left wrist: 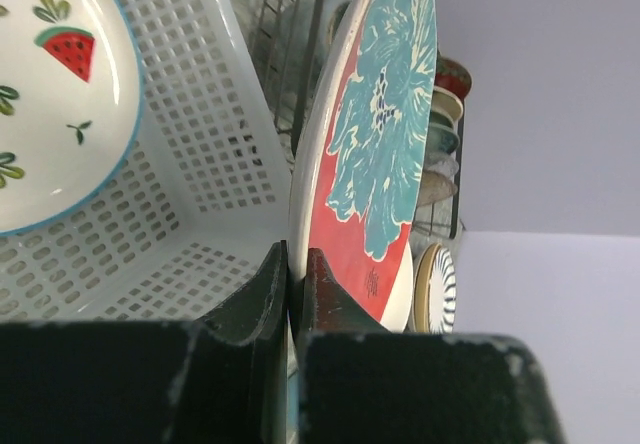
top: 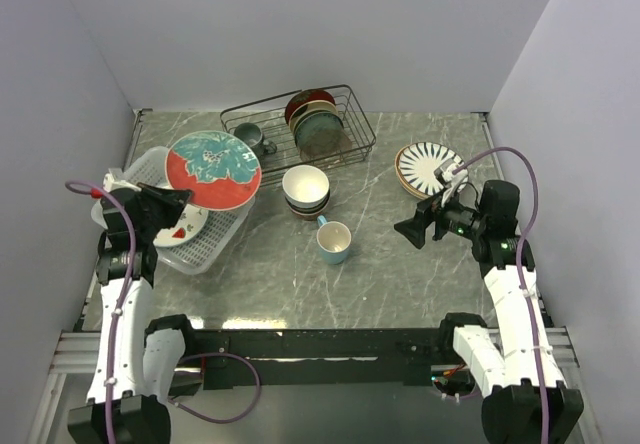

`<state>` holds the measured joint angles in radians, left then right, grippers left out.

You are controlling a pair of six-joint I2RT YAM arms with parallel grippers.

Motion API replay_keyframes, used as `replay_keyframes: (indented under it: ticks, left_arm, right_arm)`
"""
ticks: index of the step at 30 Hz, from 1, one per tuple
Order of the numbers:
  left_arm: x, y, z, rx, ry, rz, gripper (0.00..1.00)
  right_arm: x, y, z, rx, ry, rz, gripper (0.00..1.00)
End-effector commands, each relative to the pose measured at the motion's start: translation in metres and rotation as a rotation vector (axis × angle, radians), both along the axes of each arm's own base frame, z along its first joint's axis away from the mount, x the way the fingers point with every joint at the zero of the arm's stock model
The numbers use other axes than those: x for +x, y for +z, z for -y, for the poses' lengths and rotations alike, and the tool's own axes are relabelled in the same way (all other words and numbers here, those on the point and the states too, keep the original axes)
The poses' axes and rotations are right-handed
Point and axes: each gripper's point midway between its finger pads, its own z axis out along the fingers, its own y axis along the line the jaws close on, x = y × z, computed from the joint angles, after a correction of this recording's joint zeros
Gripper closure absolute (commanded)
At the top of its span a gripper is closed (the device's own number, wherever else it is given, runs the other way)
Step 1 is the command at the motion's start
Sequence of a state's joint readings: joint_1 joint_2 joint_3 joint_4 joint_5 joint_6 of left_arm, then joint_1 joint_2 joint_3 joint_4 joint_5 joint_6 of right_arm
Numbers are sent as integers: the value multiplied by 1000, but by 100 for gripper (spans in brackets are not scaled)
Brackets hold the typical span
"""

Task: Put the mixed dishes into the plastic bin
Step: Place the plate in the plastic bin.

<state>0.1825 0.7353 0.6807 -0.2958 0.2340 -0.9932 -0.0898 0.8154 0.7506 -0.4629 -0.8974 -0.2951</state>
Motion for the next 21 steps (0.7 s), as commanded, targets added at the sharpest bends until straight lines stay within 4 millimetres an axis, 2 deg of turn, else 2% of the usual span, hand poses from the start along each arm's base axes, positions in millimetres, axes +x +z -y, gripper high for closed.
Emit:
replay_keyframes:
  ticks: [1,6,13,21]
  left_arm:
    - [5,90,-10,-16,19,324,99]
    - [5,84,-27,-10,82,304,99]
    - [0,59,-60,-17,223,244,99]
    - [-8,29,-85,-43,347,188,99]
  right_arm:
    - [7,6,8,-23,-46,58,0]
    - [9,4,10,-29,-56,52,0]
    - [9,6,14,-33,-73,62,0]
    - [9,7,16,-35,-81,66,0]
